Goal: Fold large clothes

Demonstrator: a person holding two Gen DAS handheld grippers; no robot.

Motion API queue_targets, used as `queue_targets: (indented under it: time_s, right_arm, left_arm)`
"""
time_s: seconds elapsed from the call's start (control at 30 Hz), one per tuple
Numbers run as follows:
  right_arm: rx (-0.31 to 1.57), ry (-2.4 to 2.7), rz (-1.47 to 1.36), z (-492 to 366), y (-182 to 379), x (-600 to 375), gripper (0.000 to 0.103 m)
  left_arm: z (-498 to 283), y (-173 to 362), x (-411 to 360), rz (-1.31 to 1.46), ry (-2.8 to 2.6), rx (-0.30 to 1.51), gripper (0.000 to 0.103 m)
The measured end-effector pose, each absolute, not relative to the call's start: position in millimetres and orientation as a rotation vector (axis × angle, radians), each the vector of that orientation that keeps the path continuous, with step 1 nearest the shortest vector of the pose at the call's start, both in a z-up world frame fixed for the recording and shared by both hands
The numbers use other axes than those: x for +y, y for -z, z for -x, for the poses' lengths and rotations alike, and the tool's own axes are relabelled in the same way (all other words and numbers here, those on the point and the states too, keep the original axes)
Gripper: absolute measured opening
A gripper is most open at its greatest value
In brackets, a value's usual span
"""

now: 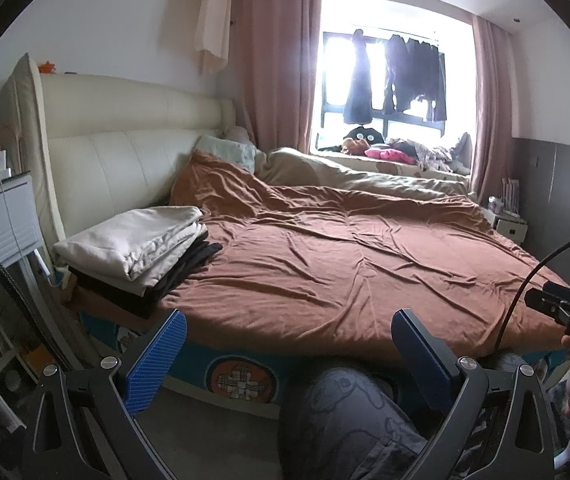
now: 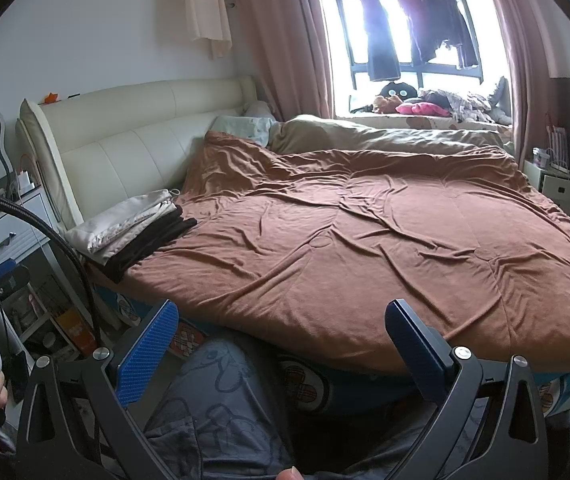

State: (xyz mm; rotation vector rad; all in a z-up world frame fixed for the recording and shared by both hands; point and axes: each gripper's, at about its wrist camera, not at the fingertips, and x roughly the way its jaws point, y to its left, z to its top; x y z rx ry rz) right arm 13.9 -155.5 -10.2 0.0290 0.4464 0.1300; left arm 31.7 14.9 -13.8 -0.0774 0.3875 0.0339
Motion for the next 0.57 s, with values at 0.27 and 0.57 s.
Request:
queue_targets:
  time_s: [0.27, 0.57]
  right_arm:
    - [0.444, -0.129, -0.020, -14.8, 9.4, -158.7, 0.103]
    - [0.436, -0.127, 0.020, -19.5, 10.7, -158.1, 0.103]
  left_arm:
    - [-29.3, 13.0, 14.6, 0.079, -0.027, 0.370, 0.103]
    - [-33.9, 14.6, 13.0, 0.082, -0.018, 0.372, 0.103]
